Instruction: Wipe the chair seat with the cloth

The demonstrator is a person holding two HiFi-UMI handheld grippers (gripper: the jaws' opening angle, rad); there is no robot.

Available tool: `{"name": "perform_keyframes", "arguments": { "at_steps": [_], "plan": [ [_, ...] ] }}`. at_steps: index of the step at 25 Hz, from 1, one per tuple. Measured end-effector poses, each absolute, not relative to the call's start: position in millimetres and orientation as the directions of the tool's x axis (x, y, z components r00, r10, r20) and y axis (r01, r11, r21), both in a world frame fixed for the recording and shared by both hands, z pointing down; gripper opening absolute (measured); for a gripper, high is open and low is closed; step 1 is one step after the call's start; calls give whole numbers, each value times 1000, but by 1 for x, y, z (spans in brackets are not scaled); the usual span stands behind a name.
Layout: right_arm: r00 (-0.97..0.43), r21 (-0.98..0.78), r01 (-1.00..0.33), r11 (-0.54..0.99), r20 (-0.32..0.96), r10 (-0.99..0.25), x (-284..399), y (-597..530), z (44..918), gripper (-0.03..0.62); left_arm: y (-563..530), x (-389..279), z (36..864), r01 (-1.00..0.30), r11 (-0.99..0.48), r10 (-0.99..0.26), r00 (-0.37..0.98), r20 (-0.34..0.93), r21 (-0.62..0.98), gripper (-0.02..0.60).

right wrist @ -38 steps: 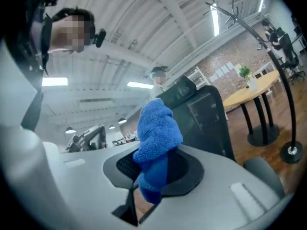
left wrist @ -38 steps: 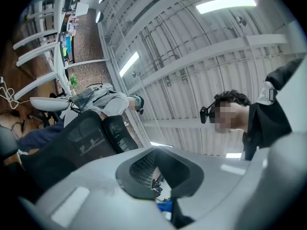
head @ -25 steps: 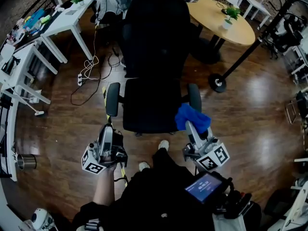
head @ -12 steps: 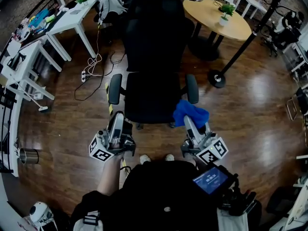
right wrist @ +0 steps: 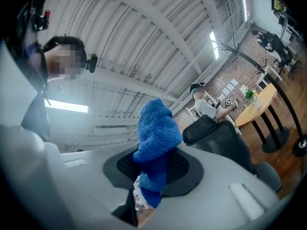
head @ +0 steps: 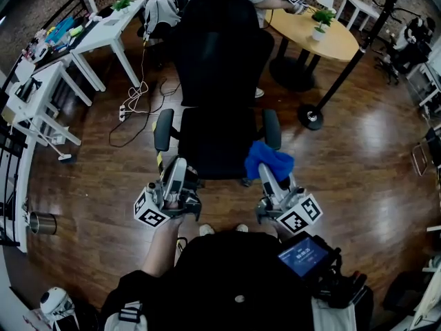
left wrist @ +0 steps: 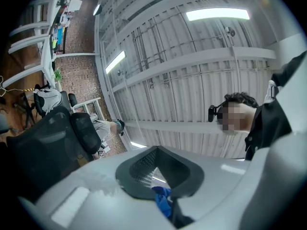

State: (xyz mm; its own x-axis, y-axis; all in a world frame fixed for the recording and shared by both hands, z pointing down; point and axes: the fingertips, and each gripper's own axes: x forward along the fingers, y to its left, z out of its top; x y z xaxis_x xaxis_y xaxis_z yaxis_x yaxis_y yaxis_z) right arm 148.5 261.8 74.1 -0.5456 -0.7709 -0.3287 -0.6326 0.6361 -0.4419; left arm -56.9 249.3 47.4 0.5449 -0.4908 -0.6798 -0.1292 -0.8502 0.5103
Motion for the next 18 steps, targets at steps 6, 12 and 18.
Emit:
{"name": "perform_keyframes", "arguments": {
  "at_steps": [6,12,18],
  "plan": [
    [-550,-437,-630,642,-332,-766,149,267,70,92,253,-54,40,-130,-857,-482,541,-689,498,-6],
    [-547,-437,-635,637,-326,-771,151,271,69,92,256,-50,39,-123,-859,-479,540,-693,497,-6],
    [-540,-437,-638,634,-334,-773,155,272,69,92,258,-46,40,-122,-860,-477,540,-694,495,-6]
  ]
}}
